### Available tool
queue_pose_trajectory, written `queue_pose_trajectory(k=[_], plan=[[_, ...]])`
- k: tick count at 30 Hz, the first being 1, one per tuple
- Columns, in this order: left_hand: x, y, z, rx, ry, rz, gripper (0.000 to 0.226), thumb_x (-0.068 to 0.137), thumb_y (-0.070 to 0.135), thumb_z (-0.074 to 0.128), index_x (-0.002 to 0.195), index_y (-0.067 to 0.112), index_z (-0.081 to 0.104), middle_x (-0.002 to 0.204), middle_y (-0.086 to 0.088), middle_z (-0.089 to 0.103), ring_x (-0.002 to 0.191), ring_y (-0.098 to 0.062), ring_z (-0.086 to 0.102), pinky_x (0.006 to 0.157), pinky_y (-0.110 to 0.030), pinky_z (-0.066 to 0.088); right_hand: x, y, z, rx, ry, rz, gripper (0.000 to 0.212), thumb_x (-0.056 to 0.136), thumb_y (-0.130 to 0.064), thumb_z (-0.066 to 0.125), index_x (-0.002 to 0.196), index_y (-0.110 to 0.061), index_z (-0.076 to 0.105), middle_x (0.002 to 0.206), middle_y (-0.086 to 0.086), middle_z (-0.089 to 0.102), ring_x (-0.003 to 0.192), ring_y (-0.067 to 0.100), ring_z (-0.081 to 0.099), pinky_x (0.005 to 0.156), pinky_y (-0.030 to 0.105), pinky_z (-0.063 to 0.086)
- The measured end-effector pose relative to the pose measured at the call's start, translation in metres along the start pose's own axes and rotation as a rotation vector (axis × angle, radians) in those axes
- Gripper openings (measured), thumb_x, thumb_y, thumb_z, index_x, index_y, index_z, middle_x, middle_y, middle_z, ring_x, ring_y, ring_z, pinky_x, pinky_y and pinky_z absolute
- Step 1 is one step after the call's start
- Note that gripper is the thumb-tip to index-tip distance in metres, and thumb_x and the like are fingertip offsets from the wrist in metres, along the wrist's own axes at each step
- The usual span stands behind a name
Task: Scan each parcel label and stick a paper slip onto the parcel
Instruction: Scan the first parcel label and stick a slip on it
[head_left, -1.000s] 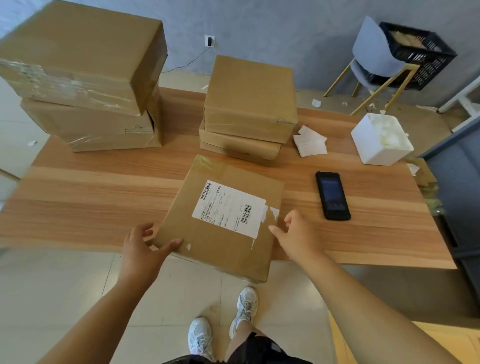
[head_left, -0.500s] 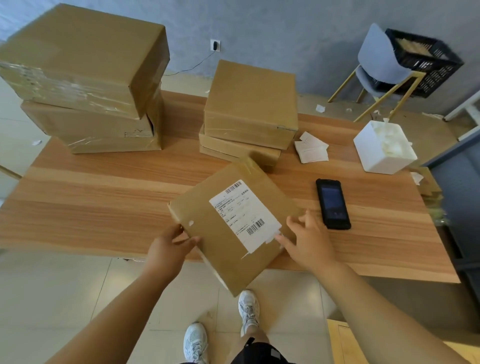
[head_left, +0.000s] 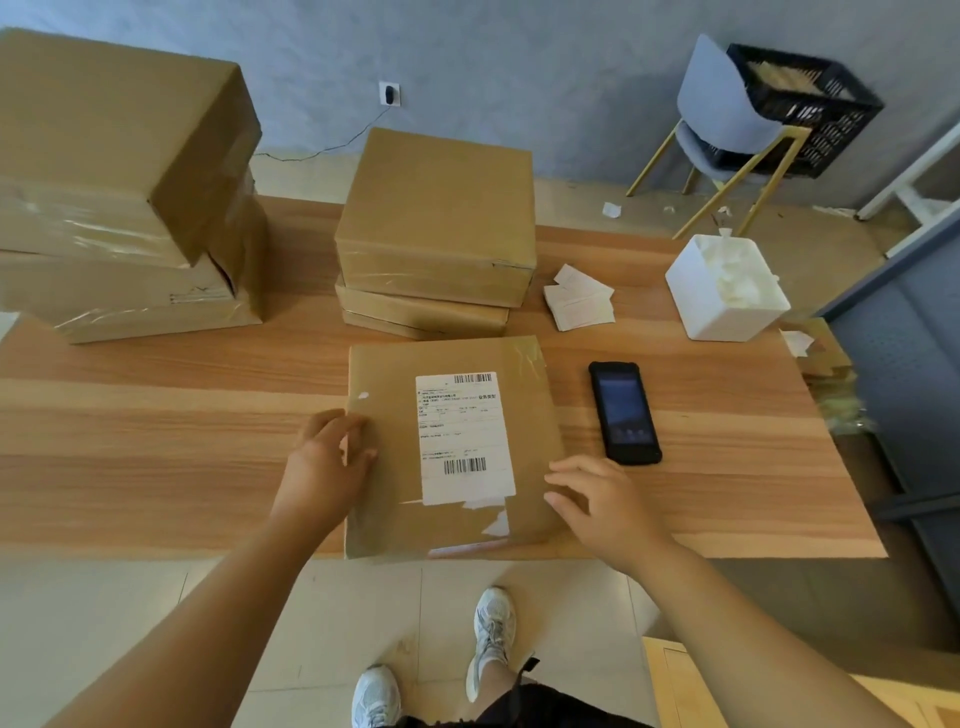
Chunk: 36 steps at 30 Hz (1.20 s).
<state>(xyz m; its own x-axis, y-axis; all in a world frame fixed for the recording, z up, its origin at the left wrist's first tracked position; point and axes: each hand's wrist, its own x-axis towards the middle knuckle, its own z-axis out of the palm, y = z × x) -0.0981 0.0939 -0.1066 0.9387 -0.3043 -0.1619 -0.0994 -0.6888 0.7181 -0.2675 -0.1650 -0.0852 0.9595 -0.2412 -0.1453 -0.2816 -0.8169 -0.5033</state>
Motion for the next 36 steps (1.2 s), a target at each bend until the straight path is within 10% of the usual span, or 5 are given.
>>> queue_pose_trajectory(k=[7,12,20,36], plan=[[-0.009,0.042,0.038,0.230,0.167,0.184,0.020,0.073,0.022,0.076,0.091,0.015,0.071,0.108,-0.005,0.061,0.103,-0.039,0.047,0.085,-0.043,0.032,0.032,0.061,-0.026,0.108,0.202,0.381,0.010,0.092,-0.025,0.059,0.096,-0.021,0.067,0.092,-0.009,0.064,0.085,0.009,0.059,0.064,0.015,0.039],[0.002,0.068,0.068,0.360,0.033,0.110,0.043,0.077,0.037,0.072,0.117,0.028,0.061,0.135,0.002,0.046,0.124,-0.029,0.033,0.099,-0.048,0.027,0.067,0.111,-0.029,-0.073,0.054,0.652,0.061,0.085,-0.045,0.063,0.133,-0.014,0.043,0.132,0.010,0.043,0.121,0.029,0.040,0.095,0.039,0.043],[0.005,0.074,0.084,0.391,0.071,0.051,0.052,0.078,0.041,0.069,0.126,0.031,0.053,0.141,0.007,0.040,0.128,-0.029,0.029,0.104,-0.050,0.026,0.110,0.125,-0.012,-0.107,-0.165,0.735,0.117,0.069,-0.075,0.060,0.147,-0.006,0.006,0.143,0.011,0.023,0.128,0.031,0.029,0.097,0.039,0.039],[-0.005,0.064,0.065,0.325,0.020,0.172,0.042,0.073,0.023,0.078,0.113,0.015,0.066,0.133,-0.006,0.052,0.121,-0.036,0.042,0.098,-0.052,0.040,0.098,0.106,-0.040,0.286,0.061,0.643,0.084,0.057,-0.027,0.086,0.121,-0.016,0.033,0.120,0.005,0.038,0.087,0.022,0.050,0.060,0.030,0.042]])
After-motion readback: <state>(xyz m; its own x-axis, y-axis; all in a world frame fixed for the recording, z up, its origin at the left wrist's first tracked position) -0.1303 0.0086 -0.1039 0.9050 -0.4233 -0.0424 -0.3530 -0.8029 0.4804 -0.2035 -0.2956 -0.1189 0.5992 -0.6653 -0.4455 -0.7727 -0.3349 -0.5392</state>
